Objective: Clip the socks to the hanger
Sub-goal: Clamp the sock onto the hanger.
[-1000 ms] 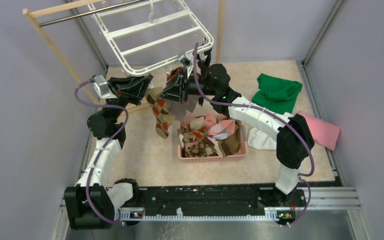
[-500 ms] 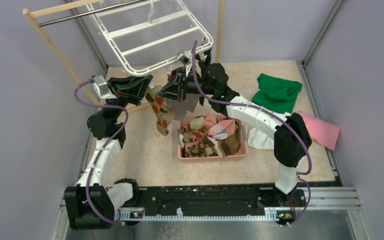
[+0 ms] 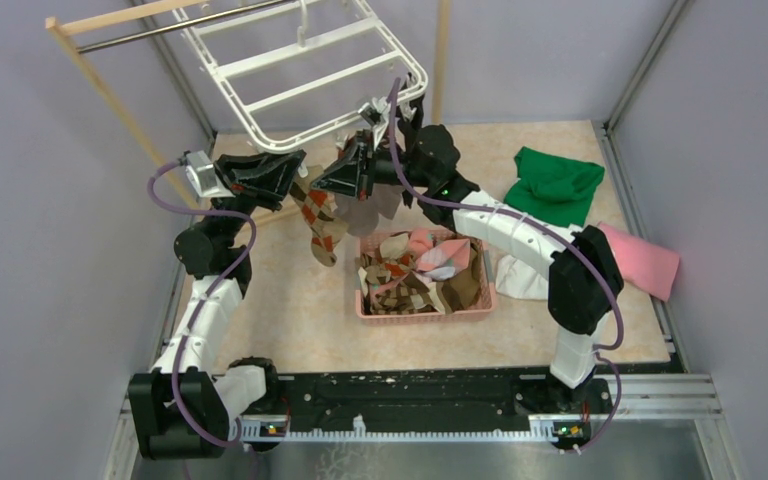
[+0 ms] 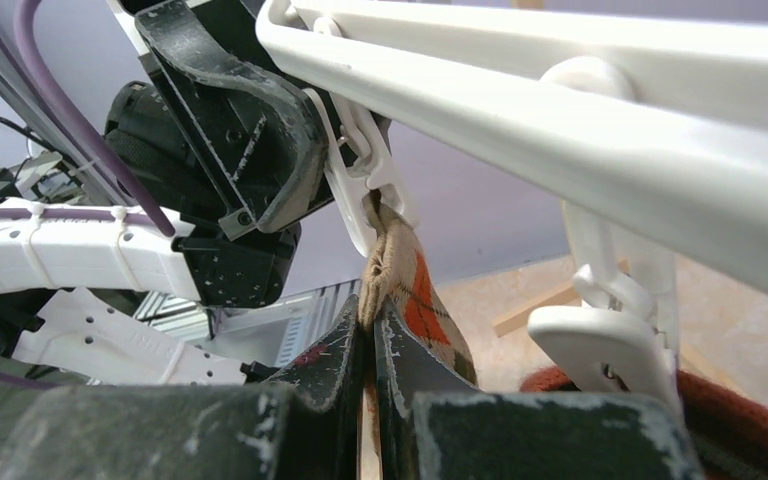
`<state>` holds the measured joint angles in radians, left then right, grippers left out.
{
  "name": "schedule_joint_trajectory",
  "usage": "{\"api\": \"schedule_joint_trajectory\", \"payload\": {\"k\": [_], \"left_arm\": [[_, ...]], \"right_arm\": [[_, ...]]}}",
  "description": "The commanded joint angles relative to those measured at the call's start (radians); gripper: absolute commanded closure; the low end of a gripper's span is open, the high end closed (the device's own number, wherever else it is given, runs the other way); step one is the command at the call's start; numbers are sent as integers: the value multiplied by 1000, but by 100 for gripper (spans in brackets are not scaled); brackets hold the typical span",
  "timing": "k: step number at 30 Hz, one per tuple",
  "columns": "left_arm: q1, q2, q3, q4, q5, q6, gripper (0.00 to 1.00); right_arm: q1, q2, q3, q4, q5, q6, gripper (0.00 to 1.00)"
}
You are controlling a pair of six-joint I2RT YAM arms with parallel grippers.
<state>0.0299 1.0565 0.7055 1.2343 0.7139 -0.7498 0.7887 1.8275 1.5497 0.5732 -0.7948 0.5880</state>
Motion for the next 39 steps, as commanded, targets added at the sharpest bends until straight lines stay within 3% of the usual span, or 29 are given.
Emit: {"api": "schedule_joint_trajectory", "payload": {"k": [1, 13, 20, 34, 39], "left_arm": [[-4, -4, 10, 58, 6, -1, 93], [-4, 0, 15, 60, 6, -9, 93], [-5, 6, 20, 55, 5, -17, 87], [-5, 0, 22, 34, -10, -17, 44], [-5, -37, -2, 7, -43, -5, 23]], "right_arm": [[-8, -46, 16, 101, 2, 27, 100], [-31, -61, 4, 97, 11, 17, 100], [-31, -60, 3, 105, 5, 26, 100], [-32, -73, -16, 149, -23, 44, 100], [-32, -81, -36, 143, -24, 32, 100]]}}
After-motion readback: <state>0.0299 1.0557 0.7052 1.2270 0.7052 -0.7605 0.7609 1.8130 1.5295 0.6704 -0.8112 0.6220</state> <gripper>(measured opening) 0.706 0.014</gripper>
